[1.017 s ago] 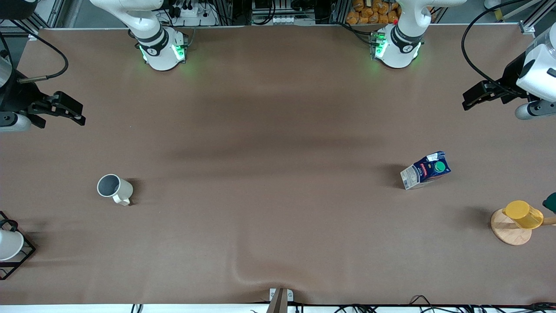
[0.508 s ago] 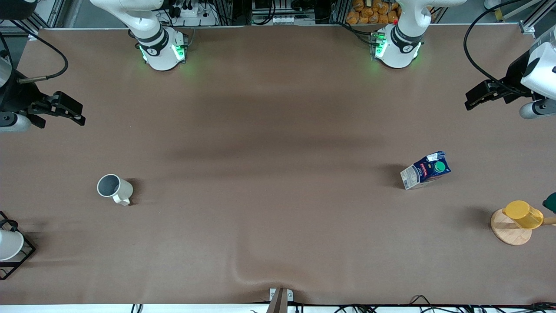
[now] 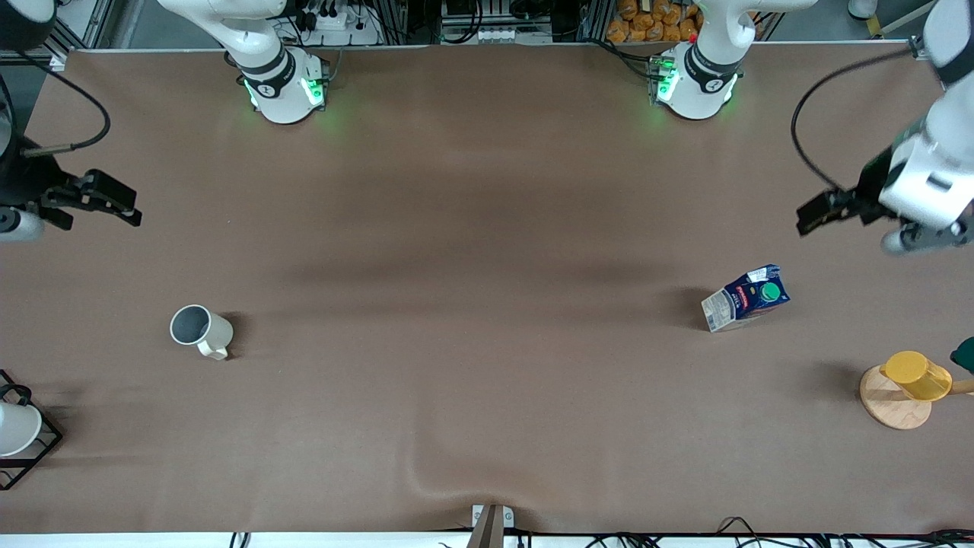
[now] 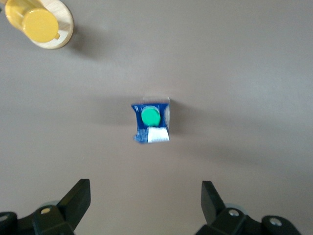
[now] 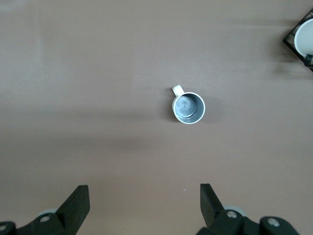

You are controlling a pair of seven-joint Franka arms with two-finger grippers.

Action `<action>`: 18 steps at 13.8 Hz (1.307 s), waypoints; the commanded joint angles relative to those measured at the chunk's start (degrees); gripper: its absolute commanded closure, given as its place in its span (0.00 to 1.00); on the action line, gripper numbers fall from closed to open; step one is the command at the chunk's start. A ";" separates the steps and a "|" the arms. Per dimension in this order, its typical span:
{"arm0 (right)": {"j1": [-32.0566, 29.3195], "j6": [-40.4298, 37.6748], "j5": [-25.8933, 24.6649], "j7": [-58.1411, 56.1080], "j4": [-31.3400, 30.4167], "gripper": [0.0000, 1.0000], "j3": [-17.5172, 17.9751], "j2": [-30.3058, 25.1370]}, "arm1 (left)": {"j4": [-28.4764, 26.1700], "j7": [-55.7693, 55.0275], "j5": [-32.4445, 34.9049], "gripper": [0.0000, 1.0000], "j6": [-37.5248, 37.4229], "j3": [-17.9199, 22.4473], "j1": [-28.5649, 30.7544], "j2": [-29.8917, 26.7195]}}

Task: Place milk next to cup
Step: 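Grasp the white mug with the right gripper while the left gripper grasps the carton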

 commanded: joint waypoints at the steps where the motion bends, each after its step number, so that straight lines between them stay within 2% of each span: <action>1: -2.03 2.59 1.11 -3.80 1.37 0.00 0.41 3.25 | -1.94 1.74 0.76 0.00 6.92 -0.23 1.40 4.57; 5: -5.27 7.86 1.20 -3.97 1.37 0.00 0.41 9.04 | -2.03 1.82 0.67 0.00 10.37 -0.40 0.96 10.28; 11: -8.18 20.60 0.58 -5.73 0.76 0.00 0.41 21.87 | -3.08 1.82 0.67 0.00 10.81 -0.49 1.31 12.84; 13: -8.27 23.86 0.23 -8.44 0.67 0.00 0.32 25.22 | -3.79 1.74 0.67 0.00 11.34 -0.49 1.31 13.46; 16: -11.34 26.25 0.84 -19.67 0.41 0.00 0.41 30.32 | -4.67 1.82 0.67 0.00 12.48 -0.49 1.22 13.90; 18: -11.96 25.90 0.93 -22.69 -0.82 0.00 0.50 30.77 | -4.67 1.82 0.67 0.00 12.75 -0.49 1.13 14.42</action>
